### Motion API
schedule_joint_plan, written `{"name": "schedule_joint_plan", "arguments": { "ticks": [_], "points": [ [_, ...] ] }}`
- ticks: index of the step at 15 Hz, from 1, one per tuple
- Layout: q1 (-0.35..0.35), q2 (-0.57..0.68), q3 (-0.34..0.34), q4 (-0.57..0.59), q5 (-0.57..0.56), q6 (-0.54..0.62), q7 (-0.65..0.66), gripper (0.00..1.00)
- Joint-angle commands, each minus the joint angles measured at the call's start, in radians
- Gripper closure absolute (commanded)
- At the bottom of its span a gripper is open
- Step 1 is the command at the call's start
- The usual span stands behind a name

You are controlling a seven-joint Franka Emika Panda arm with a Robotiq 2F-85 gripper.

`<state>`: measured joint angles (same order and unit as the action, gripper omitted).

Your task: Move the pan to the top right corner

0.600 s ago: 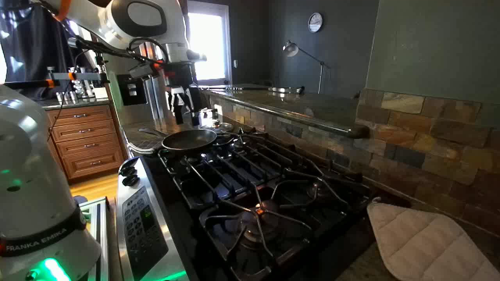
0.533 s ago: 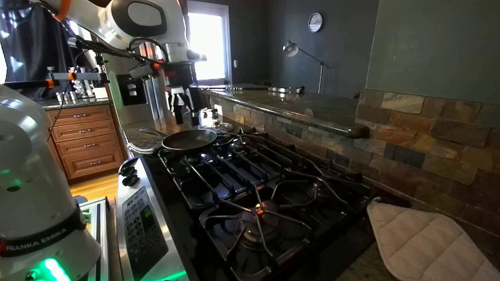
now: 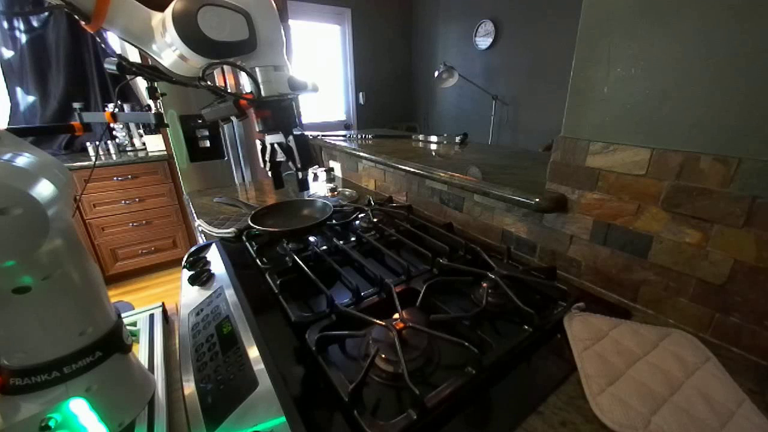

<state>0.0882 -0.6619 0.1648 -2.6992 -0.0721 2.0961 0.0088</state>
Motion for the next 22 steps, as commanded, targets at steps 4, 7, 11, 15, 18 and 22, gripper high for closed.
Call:
{"name": "schedule_joint_plan", "arguments": {
  "ticks": [4, 7, 11, 15, 18, 22],
  "points": [
    [0.086, 0.125, -0.065, 0.001, 0.123, 0.224, -0.044, 0.00],
    [0.101, 0.196, -0.079, 0.028, 0.175, 0.195, -0.067, 0.00],
    [0.074, 0.278, -0.056, 0.054, 0.139, 0.179, -0.033, 0.00],
    [0.076, 0.345, -0.057, 0.063, 0.144, 0.202, -0.043, 0.00],
    [0.074, 0.381, -0.061, 0.057, 0.150, 0.237, -0.050, 0.00],
    [0.066, 0.412, -0.064, 0.049, 0.154, 0.302, -0.045, 0.00]
  ]
}}
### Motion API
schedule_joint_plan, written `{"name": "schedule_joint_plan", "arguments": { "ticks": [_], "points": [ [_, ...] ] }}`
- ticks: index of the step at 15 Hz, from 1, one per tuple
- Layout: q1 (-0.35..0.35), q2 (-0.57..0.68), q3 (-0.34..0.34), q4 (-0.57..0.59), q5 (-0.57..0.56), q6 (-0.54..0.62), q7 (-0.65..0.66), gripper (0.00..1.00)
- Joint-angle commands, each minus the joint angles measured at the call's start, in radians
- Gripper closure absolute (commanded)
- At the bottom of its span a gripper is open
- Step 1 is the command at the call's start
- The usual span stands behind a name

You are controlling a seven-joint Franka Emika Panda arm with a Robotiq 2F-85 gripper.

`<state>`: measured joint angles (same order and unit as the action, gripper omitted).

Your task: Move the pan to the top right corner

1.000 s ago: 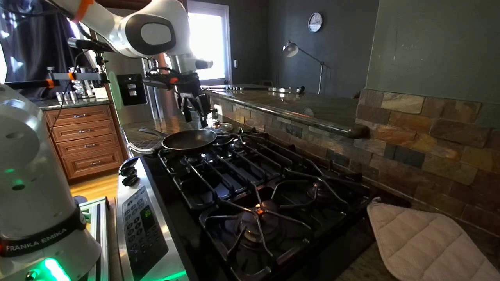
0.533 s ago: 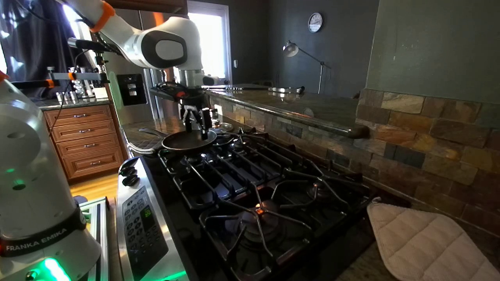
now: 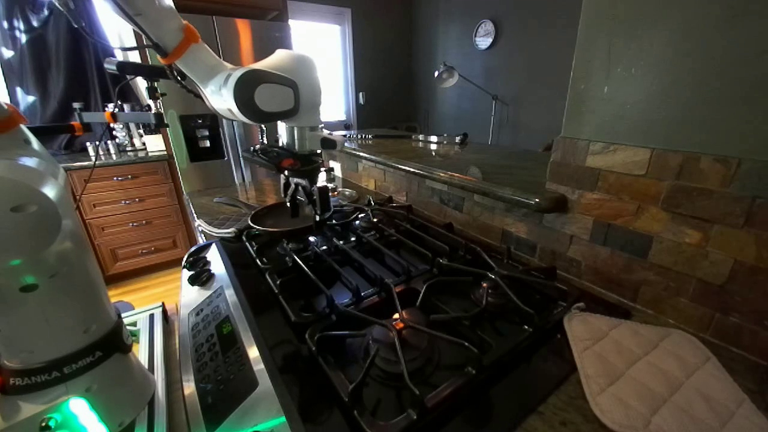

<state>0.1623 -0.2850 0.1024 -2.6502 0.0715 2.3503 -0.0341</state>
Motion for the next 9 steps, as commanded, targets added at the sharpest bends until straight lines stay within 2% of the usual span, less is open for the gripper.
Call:
{"name": "schedule_joint_plan", "arguments": {
  "ticks": [1, 2, 9],
  "points": [
    [-0.009, 0.044, -0.003, 0.000, 0.012, 0.059, -0.002, 0.00],
    [-0.011, 0.051, -0.003, 0.000, 0.012, 0.067, -0.001, 0.21],
    [-0.019, 0.082, -0.006, -0.001, 0.015, 0.102, -0.002, 0.73]
  ]
}}
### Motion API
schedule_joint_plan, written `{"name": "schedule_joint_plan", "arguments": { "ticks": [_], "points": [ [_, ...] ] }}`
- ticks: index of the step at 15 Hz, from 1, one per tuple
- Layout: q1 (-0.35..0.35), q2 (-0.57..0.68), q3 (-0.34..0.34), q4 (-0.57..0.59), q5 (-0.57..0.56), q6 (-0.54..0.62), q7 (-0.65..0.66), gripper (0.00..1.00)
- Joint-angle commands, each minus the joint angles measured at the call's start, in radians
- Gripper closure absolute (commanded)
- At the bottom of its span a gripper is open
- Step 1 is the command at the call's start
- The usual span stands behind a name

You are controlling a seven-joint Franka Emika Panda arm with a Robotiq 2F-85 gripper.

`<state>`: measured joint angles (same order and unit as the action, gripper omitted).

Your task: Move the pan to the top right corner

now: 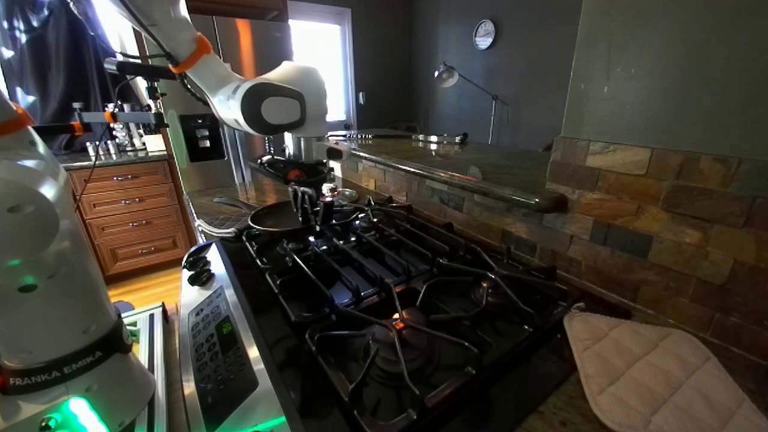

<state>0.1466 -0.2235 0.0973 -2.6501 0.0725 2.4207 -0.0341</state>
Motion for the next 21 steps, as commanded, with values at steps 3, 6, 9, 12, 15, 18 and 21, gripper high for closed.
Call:
{"name": "schedule_joint_plan", "arguments": {
  "ticks": [3, 6, 9, 12, 15, 18, 21],
  "points": [
    [-0.004, 0.023, 0.000, 0.002, 0.017, 0.040, 0.000, 0.95],
    [-0.005, 0.026, 0.000, 0.012, 0.021, 0.044, 0.006, 0.96],
    [-0.006, 0.031, -0.001, 0.026, 0.031, 0.039, 0.014, 0.96],
    [-0.009, 0.052, -0.002, 0.042, 0.046, 0.033, 0.030, 0.96],
    [-0.015, 0.078, -0.001, 0.061, 0.056, 0.025, 0.051, 0.96],
    [-0.021, 0.096, 0.000, 0.078, 0.071, 0.026, 0.075, 0.96],
    [-0.028, 0.120, 0.000, 0.105, 0.073, 0.019, 0.115, 0.96]
  ]
}}
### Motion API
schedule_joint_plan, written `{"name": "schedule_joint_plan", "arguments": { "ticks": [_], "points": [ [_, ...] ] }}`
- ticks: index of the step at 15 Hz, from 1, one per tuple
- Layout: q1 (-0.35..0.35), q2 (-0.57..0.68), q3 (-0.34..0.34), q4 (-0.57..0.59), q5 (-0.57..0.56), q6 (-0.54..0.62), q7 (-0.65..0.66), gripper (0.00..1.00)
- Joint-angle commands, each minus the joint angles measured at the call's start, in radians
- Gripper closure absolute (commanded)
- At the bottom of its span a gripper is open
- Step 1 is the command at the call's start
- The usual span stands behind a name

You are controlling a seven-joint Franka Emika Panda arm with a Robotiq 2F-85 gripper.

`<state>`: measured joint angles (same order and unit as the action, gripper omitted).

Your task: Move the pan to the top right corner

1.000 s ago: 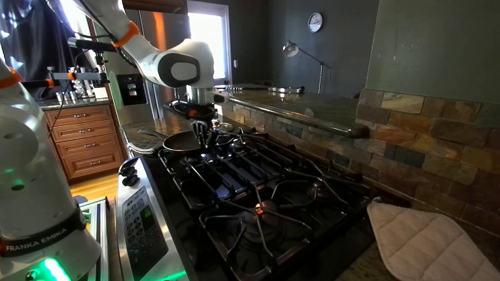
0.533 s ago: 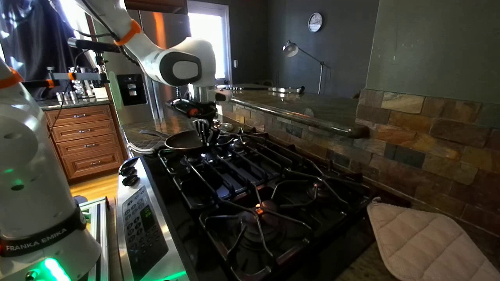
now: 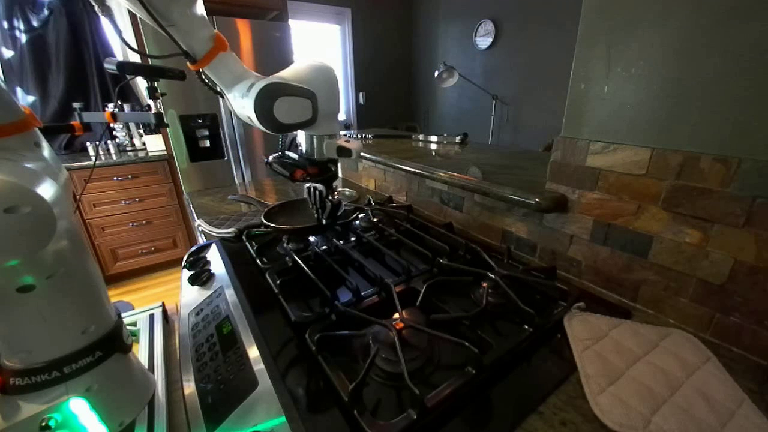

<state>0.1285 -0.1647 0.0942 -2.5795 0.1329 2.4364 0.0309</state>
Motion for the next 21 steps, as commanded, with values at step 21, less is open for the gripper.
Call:
{"name": "schedule_joint_plan", "arguments": {
  "ticks": [21],
  "points": [
    [-0.034, 0.148, -0.001, 0.168, 0.015, -0.003, 0.188, 0.96]
  ]
}}
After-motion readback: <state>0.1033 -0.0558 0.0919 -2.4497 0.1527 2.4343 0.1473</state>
